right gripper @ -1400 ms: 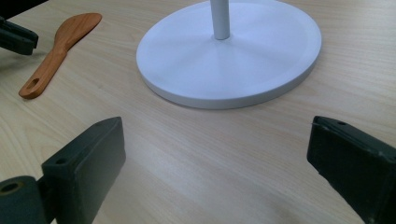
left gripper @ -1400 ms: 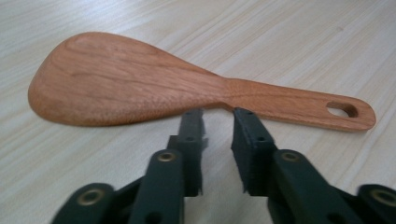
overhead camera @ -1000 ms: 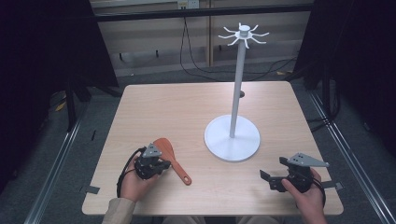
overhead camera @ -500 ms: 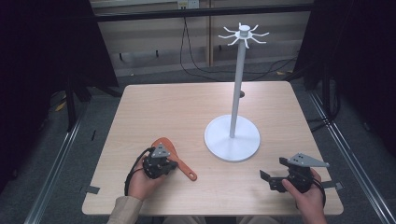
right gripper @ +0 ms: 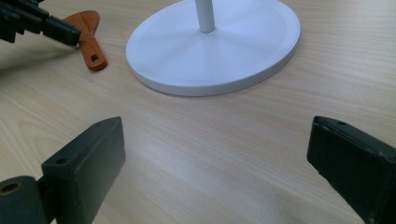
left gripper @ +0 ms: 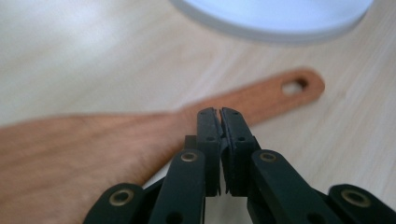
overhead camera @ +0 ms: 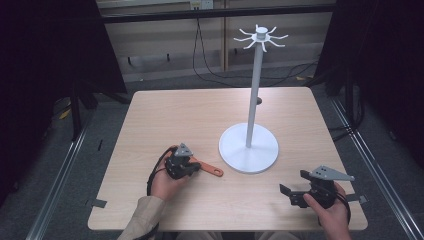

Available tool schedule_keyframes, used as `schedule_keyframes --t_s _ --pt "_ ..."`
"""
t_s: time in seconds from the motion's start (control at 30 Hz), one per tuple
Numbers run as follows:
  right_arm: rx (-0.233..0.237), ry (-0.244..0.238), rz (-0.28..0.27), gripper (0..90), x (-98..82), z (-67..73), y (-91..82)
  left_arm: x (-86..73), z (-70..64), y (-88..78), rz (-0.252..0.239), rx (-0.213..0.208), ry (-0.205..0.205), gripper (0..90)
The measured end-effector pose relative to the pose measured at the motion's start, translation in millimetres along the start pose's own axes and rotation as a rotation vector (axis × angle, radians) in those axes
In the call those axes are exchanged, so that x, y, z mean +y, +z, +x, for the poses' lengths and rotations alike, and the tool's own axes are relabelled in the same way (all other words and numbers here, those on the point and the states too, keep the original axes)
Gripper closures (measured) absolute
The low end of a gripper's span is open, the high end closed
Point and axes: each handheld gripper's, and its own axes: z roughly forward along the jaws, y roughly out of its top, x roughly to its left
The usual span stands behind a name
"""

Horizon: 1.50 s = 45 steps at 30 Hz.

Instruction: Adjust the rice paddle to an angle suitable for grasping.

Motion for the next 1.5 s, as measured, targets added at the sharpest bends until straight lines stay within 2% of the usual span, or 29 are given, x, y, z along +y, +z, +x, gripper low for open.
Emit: schedule_keyframes --t_s 0.03,0.07,0.1,0.13,0.17,0.2,0.27,0.33,0.37,0.4,0.53,0.63,0.73,0.87,0.93,0.97,1.07,1.2,1.33,1.37,1.43,1.5 --pt "0.003 0.001 -0.004 4.0 0.2 0.0 -0.4 3.5 5.0 -3.2 -0.013 0.023 0.002 87.2" --pt "0.003 0.002 -0.009 4.1 0.4 -0.1 -0.8 5.6 10.7 -4.6 -0.038 0.032 -0.024 87.6" --pt "0.005 0.003 -0.012 4.1 0.6 -0.2 -1.0 8.5 25.2 -7.6 -0.051 0.066 -0.046 87.6" --pt "0.004 0.005 -0.015 4.1 0.8 -0.6 -1.3 9.7 33.0 -8.5 -0.067 0.081 -0.08 87.7" --pt "0.004 0.009 -0.017 4.1 0.9 -0.8 -1.3 11.6 46.1 -9.7 -0.072 0.112 -0.093 87.7" --pt "0.005 0.014 -0.018 4.1 0.9 -1.0 -1.0 12.6 54.1 -8.6 -0.075 0.133 -0.125 87.8" --pt "0.003 0.014 -0.018 4.1 0.9 -1.1 -0.8 14.3 65.3 -5.8 -0.071 0.157 -0.142 87.8" --pt "0.008 0.015 -0.019 4.1 0.8 -2.1 -0.1 13.5 74.8 -1.0 -0.037 0.185 -0.149 87.8" --pt "0.008 0.017 -0.016 4.1 0.6 -2.5 0.1 12.7 77.7 1.8 -0.025 0.186 -0.149 87.8" --pt "0.006 0.019 -0.017 4.1 0.2 -3.1 0.4 9.4 80.3 7.1 0.01 0.183 -0.137 87.6" --pt "0.008 0.019 -0.012 4.1 -0.7 -4.2 1.0 0.5 81.5 9.0 0.026 0.184 -0.144 84.9" --pt "0.016 0.021 -0.014 4.0 -0.2 -4.0 1.6 -6.6 78.1 1.4 0.026 0.182 -0.164 85.5" --pt "0.018 0.01 -0.015 4.0 2.1 -1.5 3.8 -13.7 73.2 -9.3 0.056 0.186 -0.149 82.8" --pt "0.024 0.002 -0.012 4.0 4.5 1.8 6.8 -28.8 63.4 -23.9 0.043 0.157 -0.173 82.6" --pt "0.032 -0.004 -0.01 4.0 6.2 3.9 9.1 -35.5 58.6 -31.9 0.056 0.156 -0.164 82.1" --pt "0.033 -0.007 -0.01 4.0 6.8 4.5 9.9 -38.6 56.0 -35.1 0.055 0.145 -0.172 81.7" --pt "0.039 -0.015 -0.009 4.0 9.9 7.3 14.2 -44.6 47.8 -45.1 0.091 0.114 -0.156 81.5" --pt "0.055 -0.024 -0.007 4.0 13.6 10.8 19.2 -46.6 40.9 -51.0 0.131 0.099 -0.134 81.5" --pt "0.062 -0.031 -0.013 4.0 17.3 13.5 22.3 -41.5 39.0 -54.8 0.129 0.097 -0.127 76.2" --pt "0.061 -0.034 -0.012 4.0 17.6 13.4 22.6 -38.2 37.7 -54.5 0.117 0.086 -0.132 76.2" --pt "0.066 -0.033 -0.014 4.0 18.2 12.9 23.2 -28.8 33.7 -52.4 0.119 0.074 -0.117 72.8" --pt "0.064 -0.032 -0.011 4.0 18.5 12.5 23.7 -17.3 28.6 -47.3 0.147 0.06 -0.089 68.9"
